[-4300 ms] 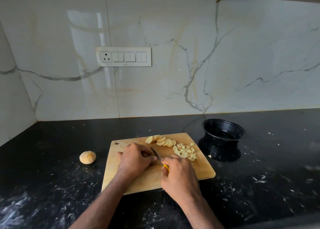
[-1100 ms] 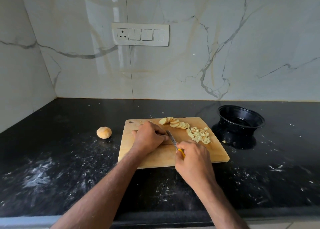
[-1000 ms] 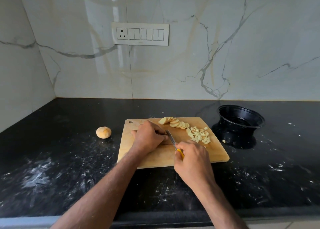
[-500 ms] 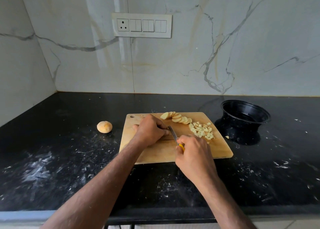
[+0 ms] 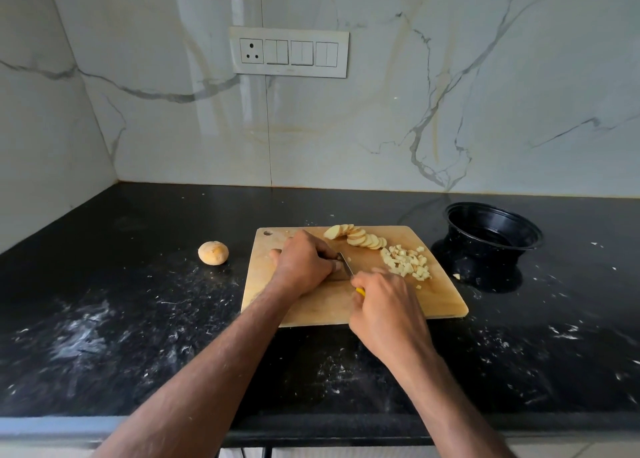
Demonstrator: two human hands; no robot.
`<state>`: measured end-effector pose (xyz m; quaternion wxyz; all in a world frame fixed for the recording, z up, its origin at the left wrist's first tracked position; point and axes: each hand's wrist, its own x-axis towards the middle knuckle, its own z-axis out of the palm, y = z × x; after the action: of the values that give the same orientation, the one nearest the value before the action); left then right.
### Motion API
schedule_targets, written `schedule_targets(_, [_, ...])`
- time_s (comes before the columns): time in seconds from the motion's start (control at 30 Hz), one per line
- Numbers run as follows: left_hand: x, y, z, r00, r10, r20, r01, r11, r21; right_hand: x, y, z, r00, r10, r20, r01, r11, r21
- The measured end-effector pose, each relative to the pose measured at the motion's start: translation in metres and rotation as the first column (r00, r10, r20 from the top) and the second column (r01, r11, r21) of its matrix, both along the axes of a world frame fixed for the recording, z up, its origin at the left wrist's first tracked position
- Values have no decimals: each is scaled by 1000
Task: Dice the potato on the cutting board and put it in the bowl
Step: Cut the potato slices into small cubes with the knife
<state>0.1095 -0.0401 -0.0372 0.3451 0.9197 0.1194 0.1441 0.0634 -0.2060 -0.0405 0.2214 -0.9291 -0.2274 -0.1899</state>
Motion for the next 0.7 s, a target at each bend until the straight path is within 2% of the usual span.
schedule_targets(0.27, [1, 0, 0, 1000, -19, 13, 19, 1000, -16, -19, -38, 2, 997, -1, -77, 10, 994, 108])
schedule_targets(0.43, [-4, 0, 2, 999, -36, 31, 38, 997, -69, -13, -30, 9, 999, -48, 14, 43, 966, 256])
schedule_targets(0.7, [-9, 1, 4, 997, -54, 53, 59, 994, -94, -3, -7, -5, 1000, -17, 17, 13, 979, 205])
